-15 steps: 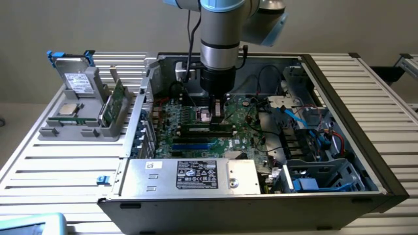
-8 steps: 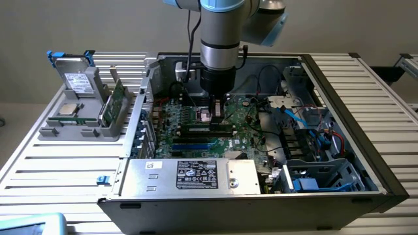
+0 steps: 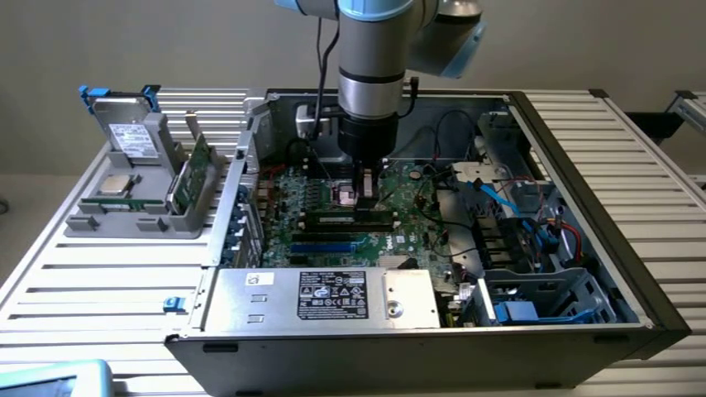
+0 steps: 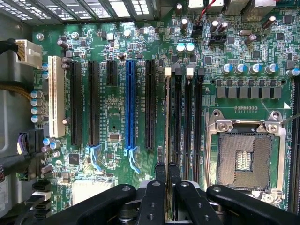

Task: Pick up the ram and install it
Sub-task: 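Insert the ram into the slot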

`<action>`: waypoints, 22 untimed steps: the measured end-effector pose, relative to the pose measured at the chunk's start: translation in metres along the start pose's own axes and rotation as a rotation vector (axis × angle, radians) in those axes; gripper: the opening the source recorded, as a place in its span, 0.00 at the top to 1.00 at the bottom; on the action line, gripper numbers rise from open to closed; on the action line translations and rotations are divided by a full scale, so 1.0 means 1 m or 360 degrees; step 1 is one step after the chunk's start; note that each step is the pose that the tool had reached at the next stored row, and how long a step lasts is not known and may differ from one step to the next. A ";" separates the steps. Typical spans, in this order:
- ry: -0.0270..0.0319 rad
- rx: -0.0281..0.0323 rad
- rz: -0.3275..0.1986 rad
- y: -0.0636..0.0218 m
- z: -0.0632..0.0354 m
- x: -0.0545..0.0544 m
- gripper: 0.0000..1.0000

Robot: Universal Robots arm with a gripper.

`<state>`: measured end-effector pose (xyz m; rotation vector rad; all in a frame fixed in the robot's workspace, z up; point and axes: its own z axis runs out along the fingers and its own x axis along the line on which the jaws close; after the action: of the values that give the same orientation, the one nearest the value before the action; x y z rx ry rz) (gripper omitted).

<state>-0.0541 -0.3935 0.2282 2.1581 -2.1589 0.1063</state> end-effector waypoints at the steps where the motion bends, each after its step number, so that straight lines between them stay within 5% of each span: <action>1: -0.00003 0.00010 0.0000 0.0003 0.0003 0.000 0.86; 22: -0.00050 0.00096 0.0006 0.0029 0.0018 0.000 0.86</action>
<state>-0.0570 -0.3938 0.2264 2.1587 -2.1674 0.1099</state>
